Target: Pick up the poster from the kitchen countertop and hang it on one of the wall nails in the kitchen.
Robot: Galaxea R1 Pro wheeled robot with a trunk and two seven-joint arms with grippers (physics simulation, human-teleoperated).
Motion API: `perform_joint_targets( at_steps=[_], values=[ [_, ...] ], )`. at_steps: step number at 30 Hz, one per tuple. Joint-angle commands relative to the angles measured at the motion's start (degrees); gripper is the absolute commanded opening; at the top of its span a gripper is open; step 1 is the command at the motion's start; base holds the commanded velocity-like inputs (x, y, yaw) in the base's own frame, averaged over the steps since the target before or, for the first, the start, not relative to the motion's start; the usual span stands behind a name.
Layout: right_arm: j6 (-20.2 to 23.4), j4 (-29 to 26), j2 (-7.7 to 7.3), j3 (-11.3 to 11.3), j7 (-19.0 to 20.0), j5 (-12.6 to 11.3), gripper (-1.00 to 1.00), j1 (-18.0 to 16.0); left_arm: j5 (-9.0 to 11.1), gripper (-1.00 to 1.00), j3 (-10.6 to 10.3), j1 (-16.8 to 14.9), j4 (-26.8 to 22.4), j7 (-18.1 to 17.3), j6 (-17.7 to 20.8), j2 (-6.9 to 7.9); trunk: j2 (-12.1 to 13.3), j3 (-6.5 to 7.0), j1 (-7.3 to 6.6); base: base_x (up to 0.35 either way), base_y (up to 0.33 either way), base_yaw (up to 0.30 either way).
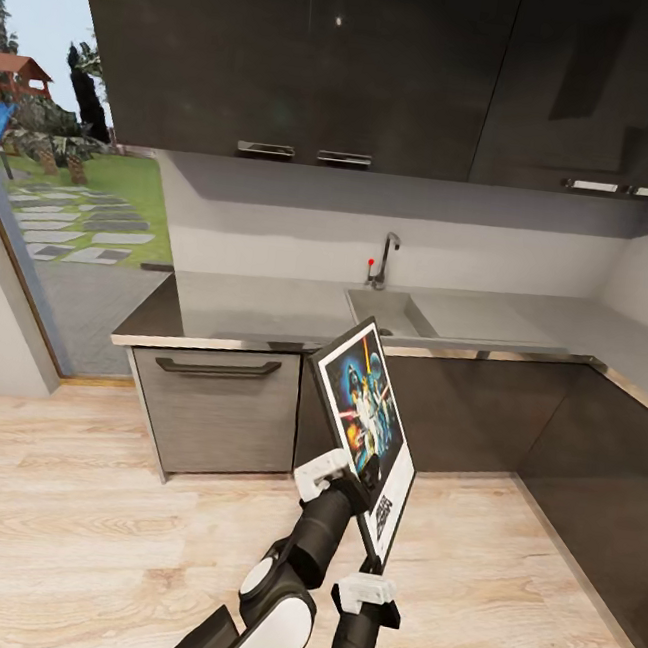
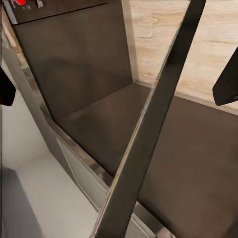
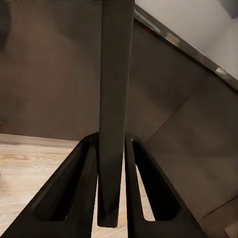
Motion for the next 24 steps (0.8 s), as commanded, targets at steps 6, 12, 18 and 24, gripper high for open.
perform_joint_targets(
  at_steps=[6,12,18,24],
  values=[
    [-0.7,0.0,0.0,0.1,0.0,-0.5,-1.0,-0.1,0.5,1.0,-2.6,0.0,-1.9,0.4,-0.6,0.0,-0.1,-0.07,0.01,0.0,0.0,0.0],
    [-0.6,-0.1,0.0,0.1,0.0,-0.6,-1.0,-0.1,0.4,1.0,-4.1,-0.1,-2.2,0.5,-0.6,0.0,-0.1,-0.07,0.01,0.0,0.0,0.0],
    [-0.6,-0.2,0.0,0.0,0.0,-0.6,-1.0,-0.1,0.4,1.0,-4.2,-0.1,-2.1,0.5,-0.5,0.0,-0.1,-0.07,0.01,0.0,0.0,0.0],
    [-0.5,-0.4,0.0,-0.1,0.0,-0.6,-1.0,-0.1,0.4,1.0,-4.2,-0.1,-2.0,0.5,-0.5,0.0,-0.1,-0.07,0.01,0.0,0.0,0.0]
  ],
)
